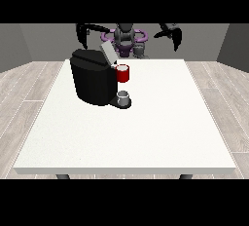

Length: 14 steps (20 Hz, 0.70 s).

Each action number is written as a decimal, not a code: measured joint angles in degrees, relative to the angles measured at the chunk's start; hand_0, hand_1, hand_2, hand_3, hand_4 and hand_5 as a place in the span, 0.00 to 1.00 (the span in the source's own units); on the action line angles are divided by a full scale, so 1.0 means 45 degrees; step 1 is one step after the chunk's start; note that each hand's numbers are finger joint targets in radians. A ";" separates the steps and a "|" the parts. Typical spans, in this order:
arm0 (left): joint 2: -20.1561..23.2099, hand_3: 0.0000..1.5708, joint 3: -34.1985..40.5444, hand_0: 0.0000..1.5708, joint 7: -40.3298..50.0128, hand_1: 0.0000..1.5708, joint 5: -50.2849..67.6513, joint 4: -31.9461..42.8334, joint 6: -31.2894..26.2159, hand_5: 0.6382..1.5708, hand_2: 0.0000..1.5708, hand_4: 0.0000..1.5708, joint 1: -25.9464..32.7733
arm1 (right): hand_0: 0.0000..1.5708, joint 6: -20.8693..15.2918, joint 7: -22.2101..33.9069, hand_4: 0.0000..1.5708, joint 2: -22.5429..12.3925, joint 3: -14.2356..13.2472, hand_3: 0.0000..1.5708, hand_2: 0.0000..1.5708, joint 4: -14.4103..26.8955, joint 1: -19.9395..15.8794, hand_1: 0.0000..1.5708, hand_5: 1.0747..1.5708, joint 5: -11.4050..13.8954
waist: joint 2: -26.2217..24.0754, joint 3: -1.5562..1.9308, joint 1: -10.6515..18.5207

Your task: Insert the coffee pod into the coffee machine and close the lid

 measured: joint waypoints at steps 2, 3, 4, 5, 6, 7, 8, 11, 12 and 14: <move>0.0000 0.00 -0.0133 0.00 0.0418 0.00 0.0194 -0.0613 0.0060 1.00 0.00 0.22 0.0223 | 0.00 0.0033 0.0163 0.04 0.0038 0.0059 0.00 0.00 0.0252 -0.0216 0.00 1.00 -0.0055 | 0.0123 -0.0001 -0.0051; -0.0005 0.00 -0.0202 0.00 0.0591 0.00 0.0286 -0.0992 0.0050 1.00 0.00 0.22 0.0317 | 0.00 0.0005 0.0055 0.00 0.0055 0.0065 0.00 0.00 0.0411 -0.0330 0.00 1.00 -0.0046 | 0.0260 0.0000 -0.0031; -0.0016 0.00 -0.0351 0.00 0.0787 0.00 0.0339 -0.1352 0.0061 1.00 0.00 0.21 0.0436 | 0.00 -0.0088 0.0032 0.00 0.0063 0.0081 0.00 0.00 0.0607 -0.0423 0.00 1.00 0.0019 | 0.0341 -0.0001 0.0019; -0.0023 0.00 -0.0630 0.00 0.0828 0.00 0.0477 -0.1645 0.0254 1.00 0.00 0.18 0.0732 | 0.00 -0.0109 -0.0086 0.00 0.0145 0.0149 0.00 0.00 0.0753 -0.0466 0.00 1.00 0.0057 | 0.0410 0.0000 -0.0013; -0.0030 0.00 -0.0752 0.00 0.0899 0.00 0.0589 -0.1959 0.0312 1.00 0.00 0.17 0.0883 | 0.00 -0.0147 -0.0150 0.00 0.0180 0.0201 0.00 0.00 0.0888 -0.0627 0.00 1.00 0.0096 | 0.0554 0.0001 -0.0012; -0.0038 0.00 -0.0916 0.00 0.1178 0.00 0.0739 -0.2353 0.0328 1.00 0.00 0.19 0.1059 | 0.00 -0.0028 -0.0193 0.00 0.0090 0.0169 0.00 0.00 0.1100 -0.0672 0.00 1.00 0.0062 | 0.0565 -0.0001 0.0059; 0.0043 0.00 -0.0891 0.00 0.1216 0.00 0.0804 -0.2611 0.0391 1.00 0.00 0.23 0.1205 | 0.00 0.0078 -0.0091 0.00 0.0136 0.0295 0.00 0.00 0.1086 -0.0805 0.00 1.00 0.0041 | 0.0650 0.0002 -0.0113; 0.0204 0.00 -0.0895 0.00 0.1213 0.00 0.0989 -0.3310 0.0415 1.00 0.00 0.24 0.1719 | 0.00 0.0222 -0.0127 0.00 0.0268 0.0570 0.00 0.00 0.1117 -0.1074 0.00 1.00 0.0073 | 0.0913 -0.0003 -0.0338; 0.0190 0.00 -0.0926 0.00 0.1312 0.00 0.1089 -0.3554 0.0403 1.00 0.00 0.22 0.1762 | 0.00 0.0172 -0.0179 0.00 0.0267 0.0608 0.00 0.00 0.1220 -0.1282 0.00 1.00 0.0136 | 0.1071 0.0000 -0.0311; 0.0273 0.00 -0.0951 0.00 0.1521 0.00 0.1254 -0.4039 0.0374 1.00 0.00 0.23 0.1872 | 0.00 0.0081 -0.0342 0.00 0.0397 0.0760 0.00 0.00 0.1376 -0.1551 0.00 1.00 0.0255 | 0.1289 -0.0004 -0.0351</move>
